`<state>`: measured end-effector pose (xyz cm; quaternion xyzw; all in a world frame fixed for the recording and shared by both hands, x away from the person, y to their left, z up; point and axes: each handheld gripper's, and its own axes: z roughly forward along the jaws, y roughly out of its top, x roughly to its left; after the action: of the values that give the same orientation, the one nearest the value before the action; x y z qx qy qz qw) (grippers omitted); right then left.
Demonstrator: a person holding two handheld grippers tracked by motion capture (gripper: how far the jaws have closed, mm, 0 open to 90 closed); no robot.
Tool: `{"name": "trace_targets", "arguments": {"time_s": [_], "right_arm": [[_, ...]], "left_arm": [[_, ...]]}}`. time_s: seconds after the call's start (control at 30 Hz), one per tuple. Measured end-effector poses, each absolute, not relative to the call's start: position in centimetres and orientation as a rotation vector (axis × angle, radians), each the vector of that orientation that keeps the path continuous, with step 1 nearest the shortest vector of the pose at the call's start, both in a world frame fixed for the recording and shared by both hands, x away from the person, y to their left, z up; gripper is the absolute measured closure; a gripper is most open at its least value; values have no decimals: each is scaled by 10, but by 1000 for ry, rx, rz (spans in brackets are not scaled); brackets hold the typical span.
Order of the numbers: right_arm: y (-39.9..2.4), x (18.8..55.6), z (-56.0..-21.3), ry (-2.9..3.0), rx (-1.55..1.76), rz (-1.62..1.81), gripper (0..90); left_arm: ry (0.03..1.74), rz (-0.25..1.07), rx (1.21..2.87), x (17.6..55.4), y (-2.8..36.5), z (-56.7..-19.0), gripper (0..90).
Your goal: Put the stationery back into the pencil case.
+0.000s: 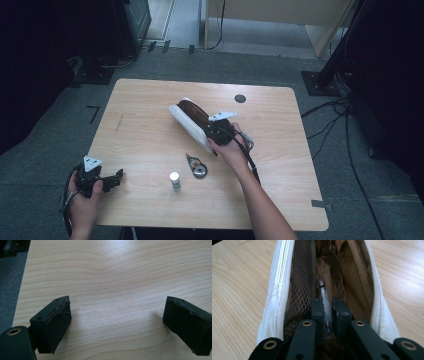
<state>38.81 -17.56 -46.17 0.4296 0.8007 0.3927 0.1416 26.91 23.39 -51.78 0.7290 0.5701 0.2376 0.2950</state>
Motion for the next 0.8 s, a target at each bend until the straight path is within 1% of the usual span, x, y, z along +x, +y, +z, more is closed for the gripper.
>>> {"name": "trace_targets", "arguments": {"time_s": [0.2, 0.47, 0.8], "right_arm": [[-176, 387, -461, 2307, 1242, 1137, 783], [-180, 385, -455, 2292, 1242, 1167, 782], [-190, 372, -432, 2213, 1218, 1242, 787]], "left_arm": [[1517, 633, 1939, 269, 234, -518, 84], [1517, 633, 1939, 269, 234, -518, 84], [1517, 632, 1939, 269, 234, -518, 83]]}}
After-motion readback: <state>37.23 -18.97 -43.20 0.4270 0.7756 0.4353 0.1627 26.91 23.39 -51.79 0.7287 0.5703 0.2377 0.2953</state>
